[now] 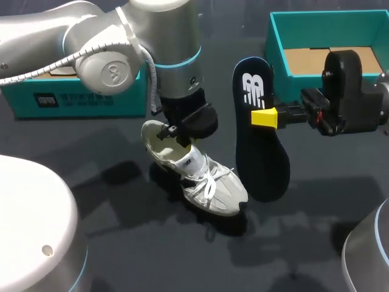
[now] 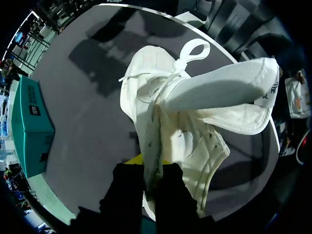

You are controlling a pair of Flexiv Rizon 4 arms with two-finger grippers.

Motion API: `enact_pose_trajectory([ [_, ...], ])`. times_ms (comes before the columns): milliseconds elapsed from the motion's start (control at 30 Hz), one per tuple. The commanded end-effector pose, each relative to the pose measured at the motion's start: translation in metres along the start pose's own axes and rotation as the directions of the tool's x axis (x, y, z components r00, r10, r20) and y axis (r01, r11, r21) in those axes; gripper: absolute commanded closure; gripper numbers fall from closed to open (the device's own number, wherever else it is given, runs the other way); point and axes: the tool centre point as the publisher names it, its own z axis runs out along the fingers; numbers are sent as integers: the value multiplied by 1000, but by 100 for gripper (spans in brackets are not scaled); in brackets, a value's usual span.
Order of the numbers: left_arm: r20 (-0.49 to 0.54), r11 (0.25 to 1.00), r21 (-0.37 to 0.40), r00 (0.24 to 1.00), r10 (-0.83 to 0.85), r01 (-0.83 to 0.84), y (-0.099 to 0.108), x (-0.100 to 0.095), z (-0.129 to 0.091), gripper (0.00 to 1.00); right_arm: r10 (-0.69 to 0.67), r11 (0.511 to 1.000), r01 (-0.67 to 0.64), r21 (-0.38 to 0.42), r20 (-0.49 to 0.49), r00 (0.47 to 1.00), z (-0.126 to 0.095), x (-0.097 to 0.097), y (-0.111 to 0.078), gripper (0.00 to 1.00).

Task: Take the shoe out of the shoebox, open the shoe tongue, remove and reinsert the insole, then place the shoe into the shoebox

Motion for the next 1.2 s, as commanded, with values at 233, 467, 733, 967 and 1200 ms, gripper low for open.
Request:
enact_pose_trajectory([
  [233, 65, 867, 85, 871, 487, -491, 7, 8, -17, 100, 1, 1000, -1, 1, 1, 1000, 2, -1, 0, 100],
  [467, 83, 818, 101, 824, 560, -566, 1, 7, -14, 100, 1, 1000, -1, 1, 1, 1000, 2, -1, 0, 100],
  [733, 79, 729, 80, 733, 676, -680, -16, 3, 0, 100, 1, 1000, -1, 1, 1, 1000, 2, -1, 0, 100],
  [967, 62, 710, 95, 716, 695, -698, -23, -1, 13, 100, 1, 1000, -1, 1, 1, 1000, 2, -1, 0, 100],
  [1200, 40, 698, 105, 705, 708, -708, -29, -6, 23, 100, 1, 1000, -1, 1, 1, 1000, 2, -1, 0, 100],
])
